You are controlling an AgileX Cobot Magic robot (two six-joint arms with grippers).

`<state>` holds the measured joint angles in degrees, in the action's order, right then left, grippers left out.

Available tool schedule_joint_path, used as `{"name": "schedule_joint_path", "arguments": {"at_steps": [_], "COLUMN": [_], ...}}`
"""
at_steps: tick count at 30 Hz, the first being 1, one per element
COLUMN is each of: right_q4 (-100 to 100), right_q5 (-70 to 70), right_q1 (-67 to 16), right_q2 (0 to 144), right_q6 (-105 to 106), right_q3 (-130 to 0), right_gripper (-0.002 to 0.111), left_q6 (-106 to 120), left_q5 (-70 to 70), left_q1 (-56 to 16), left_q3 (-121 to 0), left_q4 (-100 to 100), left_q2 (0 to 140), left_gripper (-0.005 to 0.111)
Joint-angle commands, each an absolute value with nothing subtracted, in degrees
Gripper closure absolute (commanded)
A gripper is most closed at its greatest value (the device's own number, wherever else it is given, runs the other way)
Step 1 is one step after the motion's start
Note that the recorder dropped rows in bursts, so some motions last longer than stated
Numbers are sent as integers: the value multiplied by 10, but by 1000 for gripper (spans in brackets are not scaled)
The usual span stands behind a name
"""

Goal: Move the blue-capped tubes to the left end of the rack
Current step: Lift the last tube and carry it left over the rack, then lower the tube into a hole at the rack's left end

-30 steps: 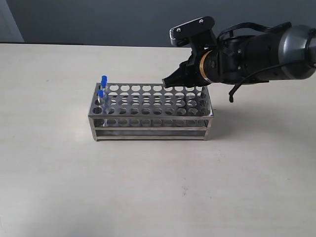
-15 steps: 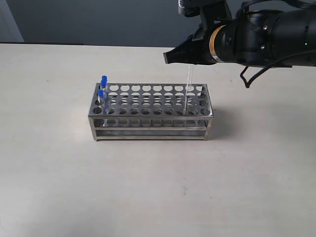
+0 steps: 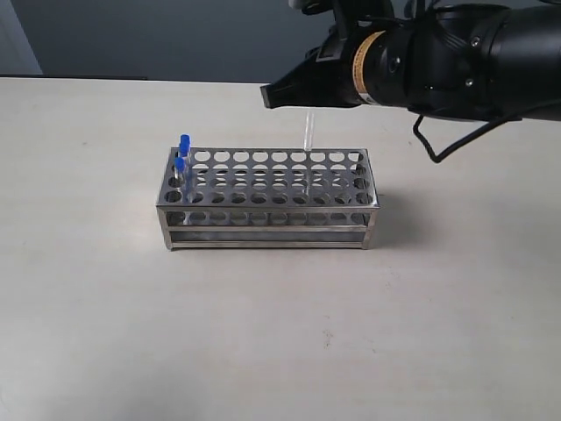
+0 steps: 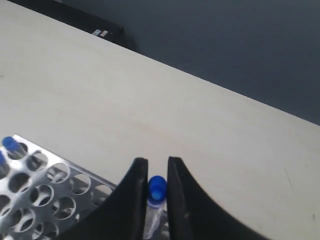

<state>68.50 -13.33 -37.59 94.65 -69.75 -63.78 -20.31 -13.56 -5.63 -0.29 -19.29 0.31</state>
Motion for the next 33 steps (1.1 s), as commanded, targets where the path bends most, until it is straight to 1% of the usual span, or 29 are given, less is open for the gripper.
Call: {"name": "schedule_joint_path", "arguments": {"at_steps": [1, 7, 15, 21, 26, 30, 33], "right_q4": [692, 694, 694, 697, 704, 716, 720], "right_q5": [-103, 49, 118, 120, 67, 62, 30], "right_q1": [-408, -424, -427, -451, -475, -484, -486], "right_q2": [923, 929, 952, 973, 1006, 1027, 1038], "right_q6": [-690, -690, -690, -690, -690, -690, -690], "right_q3": [-637, -637, -643, -672, -698, -708, -711], "right_gripper": [108, 108, 108, 108, 108, 108, 108], "left_q6": [-205, -205, -205, -205, -205, -205, -205], "left_q5": [-133, -133, -133, -133, -133, -133, -133], "left_q1": [-60, -60, -60, -60, -60, -60, -60], "left_q3": [-1, -1, -1, -1, -1, -1, -1], "left_q4": [-191, -191, -191, -191, -191, -191, -191], "left_q2": [0, 0, 0, 0, 0, 0, 0], "left_gripper": [106, 106, 106, 106, 106, 106, 106]}}
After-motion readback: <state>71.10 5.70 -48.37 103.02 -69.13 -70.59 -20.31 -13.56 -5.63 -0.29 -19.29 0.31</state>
